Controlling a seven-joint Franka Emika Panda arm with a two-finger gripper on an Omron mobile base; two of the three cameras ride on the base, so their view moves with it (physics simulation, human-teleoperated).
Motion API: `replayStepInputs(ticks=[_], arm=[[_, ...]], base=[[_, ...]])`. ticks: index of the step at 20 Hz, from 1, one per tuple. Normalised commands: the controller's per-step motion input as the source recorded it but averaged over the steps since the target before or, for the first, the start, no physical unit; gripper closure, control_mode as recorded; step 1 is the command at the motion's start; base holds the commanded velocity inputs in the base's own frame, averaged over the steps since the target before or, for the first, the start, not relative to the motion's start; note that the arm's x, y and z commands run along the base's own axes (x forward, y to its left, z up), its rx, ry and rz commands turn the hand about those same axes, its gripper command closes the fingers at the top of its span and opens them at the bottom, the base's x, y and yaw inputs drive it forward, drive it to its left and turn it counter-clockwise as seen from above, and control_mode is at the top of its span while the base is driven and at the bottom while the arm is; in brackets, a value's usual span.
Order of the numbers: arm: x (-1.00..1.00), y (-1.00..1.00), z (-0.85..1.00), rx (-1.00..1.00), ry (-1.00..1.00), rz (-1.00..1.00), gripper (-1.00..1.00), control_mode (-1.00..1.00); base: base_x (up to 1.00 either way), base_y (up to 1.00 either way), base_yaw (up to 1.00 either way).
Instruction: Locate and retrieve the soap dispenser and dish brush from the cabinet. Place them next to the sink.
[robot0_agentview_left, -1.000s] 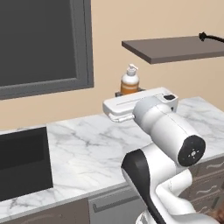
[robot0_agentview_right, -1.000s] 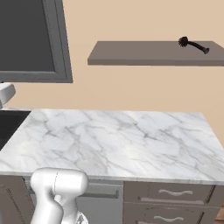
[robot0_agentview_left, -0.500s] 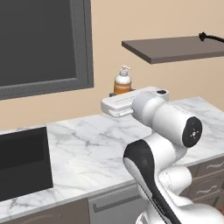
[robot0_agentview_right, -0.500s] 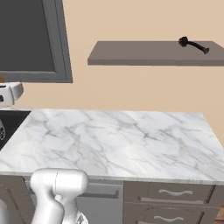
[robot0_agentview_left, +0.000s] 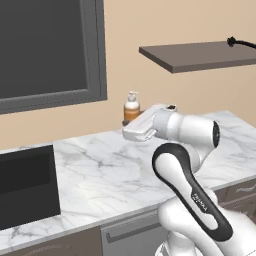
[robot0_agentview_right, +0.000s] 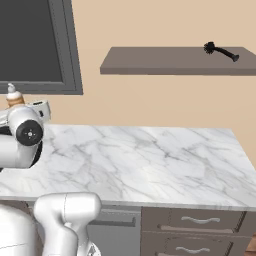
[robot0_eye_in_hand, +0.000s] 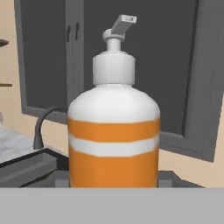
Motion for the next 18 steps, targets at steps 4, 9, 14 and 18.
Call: replayStepInputs(ticks=[4, 9, 14, 18], arm=[[0.41, 0.03, -0.53, -0.11, 0.0, 0.34, 1.0, -1.0], [0.44, 0.03, -0.53, -0.15, 0.0, 0.32, 1.0, -1.0], [0.49, 0.15, -0.31, -0.07, 0.12, 0.27, 1.0, -1.0], [0.41, 0.33, -0.18, -0.03, 0.2, 0.2, 1.0, -1.0]], base=[[0.0, 0.0, 0.0], [0.0, 0.0, 0.0], [0.0, 0.0, 0.0], [0.0, 0.0, 0.0]])
